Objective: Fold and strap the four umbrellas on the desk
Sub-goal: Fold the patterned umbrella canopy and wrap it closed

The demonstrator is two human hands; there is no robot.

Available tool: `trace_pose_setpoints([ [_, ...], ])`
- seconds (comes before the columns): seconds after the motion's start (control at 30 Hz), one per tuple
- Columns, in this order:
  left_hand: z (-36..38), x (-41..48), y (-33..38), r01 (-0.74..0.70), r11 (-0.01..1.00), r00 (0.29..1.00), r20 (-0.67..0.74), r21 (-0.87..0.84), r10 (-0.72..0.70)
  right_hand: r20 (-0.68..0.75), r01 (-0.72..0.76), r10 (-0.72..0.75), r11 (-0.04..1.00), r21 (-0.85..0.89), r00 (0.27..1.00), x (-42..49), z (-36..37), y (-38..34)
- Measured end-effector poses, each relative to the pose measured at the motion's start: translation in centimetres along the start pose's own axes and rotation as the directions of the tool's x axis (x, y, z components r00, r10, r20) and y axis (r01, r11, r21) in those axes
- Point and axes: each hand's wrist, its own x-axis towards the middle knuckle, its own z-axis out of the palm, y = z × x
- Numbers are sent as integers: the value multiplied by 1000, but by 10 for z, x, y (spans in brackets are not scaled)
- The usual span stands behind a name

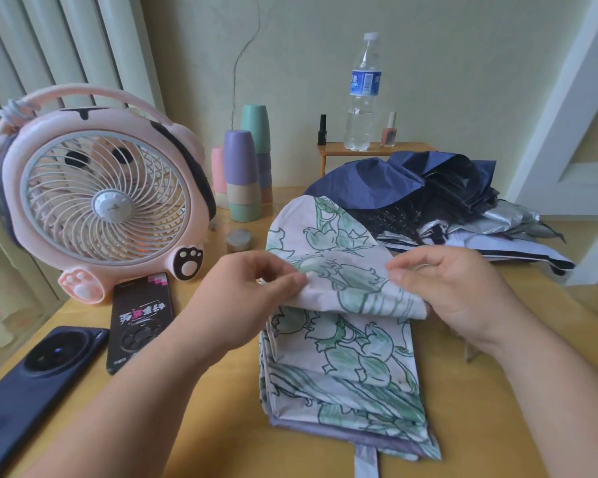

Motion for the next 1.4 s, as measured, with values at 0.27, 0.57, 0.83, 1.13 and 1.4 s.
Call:
trace_pose_setpoints([
  [0.27,3,3,-10,27,904,993,94,427,-73,212,-84,203,882,-464,956,-2,8,7],
  [0.57,8,2,-9,-221,717,974,107,661,202,236,-92,253,840,-535,938,-5,9,1],
  [0.83,11,17,-23,-446,696,843,526,562,115,276,-113,238,909,-400,931,-10,-3,-10],
  [1.13,7,15,-27,-434,758,821,559,486,112,360,-131,440,764,-632,823,-15,-4,-11],
  [1.4,14,3,-16,-402,723,841,540,563,47,-161,120,-243,832,-541,956,-16,43,-18],
])
